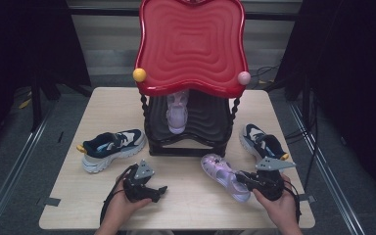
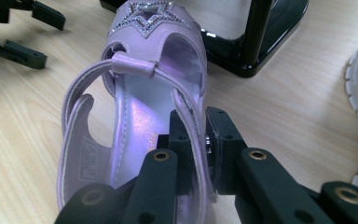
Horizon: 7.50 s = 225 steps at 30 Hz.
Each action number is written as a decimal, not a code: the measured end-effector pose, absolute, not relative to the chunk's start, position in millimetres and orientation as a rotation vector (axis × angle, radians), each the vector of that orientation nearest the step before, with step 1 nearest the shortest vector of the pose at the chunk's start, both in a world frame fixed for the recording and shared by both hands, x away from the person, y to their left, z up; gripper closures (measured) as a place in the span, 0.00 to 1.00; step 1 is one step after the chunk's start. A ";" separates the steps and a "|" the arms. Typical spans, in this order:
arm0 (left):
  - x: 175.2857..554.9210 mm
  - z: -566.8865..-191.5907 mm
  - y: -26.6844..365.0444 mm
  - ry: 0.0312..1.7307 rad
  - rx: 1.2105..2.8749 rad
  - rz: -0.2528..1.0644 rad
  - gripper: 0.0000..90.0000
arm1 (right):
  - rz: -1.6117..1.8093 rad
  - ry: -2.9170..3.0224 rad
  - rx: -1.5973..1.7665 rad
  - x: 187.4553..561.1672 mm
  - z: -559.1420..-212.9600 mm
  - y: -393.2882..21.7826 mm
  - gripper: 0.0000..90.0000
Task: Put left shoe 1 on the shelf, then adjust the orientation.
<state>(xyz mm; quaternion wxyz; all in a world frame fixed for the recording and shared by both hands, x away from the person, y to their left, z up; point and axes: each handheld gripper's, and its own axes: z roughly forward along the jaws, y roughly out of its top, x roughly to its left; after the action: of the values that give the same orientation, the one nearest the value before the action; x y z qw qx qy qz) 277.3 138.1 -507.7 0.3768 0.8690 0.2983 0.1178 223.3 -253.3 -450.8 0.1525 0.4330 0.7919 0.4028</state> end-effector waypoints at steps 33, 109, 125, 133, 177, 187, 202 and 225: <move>277.3 -507.7 138.1 0.762 2.223 0.301 0.18 | 1.239 1.952 1.303 249.1 -390.3 -220.1 0.91; 277.5 -507.6 138.3 0.759 2.228 0.301 0.18 | 1.065 1.436 1.464 326.2 -398.5 -138.2 0.91; 277.5 -507.6 138.3 0.758 2.228 0.299 0.18 | 1.059 1.391 1.493 341.8 -405.5 -121.1 0.91; 277.5 -507.6 138.3 0.758 2.228 0.299 0.18 | 1.035 1.355 1.520 349.9 -406.6 -115.3 0.90; 277.6 -507.7 138.3 0.758 2.227 0.300 0.18 | 1.133 1.518 1.349 335.4 -404.6 -109.1 0.45; 277.5 -507.7 138.2 0.759 2.227 0.300 0.18 | 1.197 1.563 1.304 323.1 -401.1 -118.9 0.38; 277.3 -507.7 138.0 0.765 2.223 0.302 0.18 | 1.231 1.747 1.293 300.5 -404.6 -132.0 0.27; 277.5 -507.7 138.0 0.766 2.223 0.302 0.18 | 1.261 1.969 1.245 275.6 -439.2 -162.3 0.24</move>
<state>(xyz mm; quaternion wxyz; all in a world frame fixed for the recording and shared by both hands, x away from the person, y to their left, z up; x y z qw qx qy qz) 277.5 138.0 -507.7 0.3758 0.8690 0.2994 0.1180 275.6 -162.3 -439.2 0.2438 0.4557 0.7209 0.4617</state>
